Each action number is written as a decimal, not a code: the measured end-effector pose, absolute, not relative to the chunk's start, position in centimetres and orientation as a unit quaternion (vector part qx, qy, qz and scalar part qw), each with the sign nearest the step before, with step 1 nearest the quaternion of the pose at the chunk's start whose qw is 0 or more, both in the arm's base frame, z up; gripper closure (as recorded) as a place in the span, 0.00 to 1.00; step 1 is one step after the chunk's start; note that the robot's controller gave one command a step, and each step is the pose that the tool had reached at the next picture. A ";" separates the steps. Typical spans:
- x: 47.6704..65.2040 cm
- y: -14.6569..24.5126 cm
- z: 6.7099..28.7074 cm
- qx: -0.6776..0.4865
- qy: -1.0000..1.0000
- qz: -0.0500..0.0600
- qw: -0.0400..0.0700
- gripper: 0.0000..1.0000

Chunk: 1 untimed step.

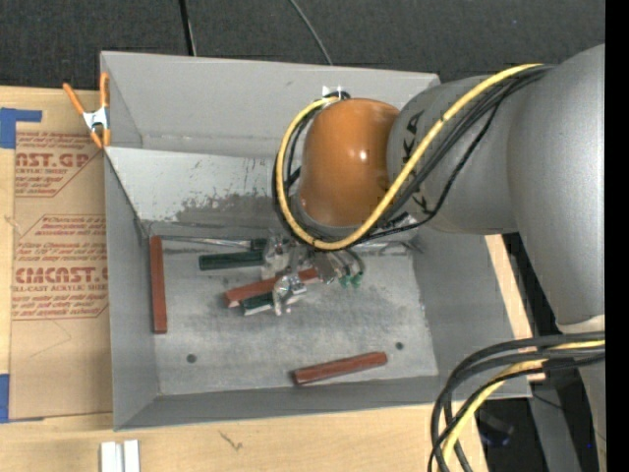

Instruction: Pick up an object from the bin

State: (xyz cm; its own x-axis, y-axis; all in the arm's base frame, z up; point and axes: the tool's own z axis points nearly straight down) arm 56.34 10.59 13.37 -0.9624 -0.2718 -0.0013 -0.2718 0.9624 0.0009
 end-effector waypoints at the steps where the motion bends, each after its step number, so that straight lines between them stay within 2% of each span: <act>1: 56.2 11.0 21.1 -0.121 0.993 0.001 0.001 1.00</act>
Offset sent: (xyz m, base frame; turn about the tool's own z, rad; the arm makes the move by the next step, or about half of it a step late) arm 0.0000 0.0000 0.0000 0.0000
